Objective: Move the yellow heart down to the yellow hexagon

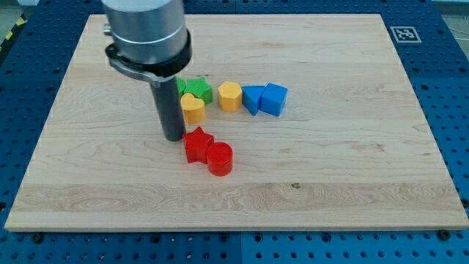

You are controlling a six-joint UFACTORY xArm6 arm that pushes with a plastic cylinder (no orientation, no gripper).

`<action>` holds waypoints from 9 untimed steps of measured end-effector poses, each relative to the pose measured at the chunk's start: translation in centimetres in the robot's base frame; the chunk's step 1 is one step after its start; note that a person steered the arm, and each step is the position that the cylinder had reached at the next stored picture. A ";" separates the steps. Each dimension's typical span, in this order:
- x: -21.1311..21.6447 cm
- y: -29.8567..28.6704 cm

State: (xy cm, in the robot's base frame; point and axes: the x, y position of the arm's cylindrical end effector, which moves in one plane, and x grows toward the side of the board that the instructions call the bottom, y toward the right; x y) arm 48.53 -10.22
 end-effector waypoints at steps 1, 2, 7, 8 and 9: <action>-2.0 -0.5; -3.9 1.0; -2.5 5.5; -2.5 5.6; -2.8 5.6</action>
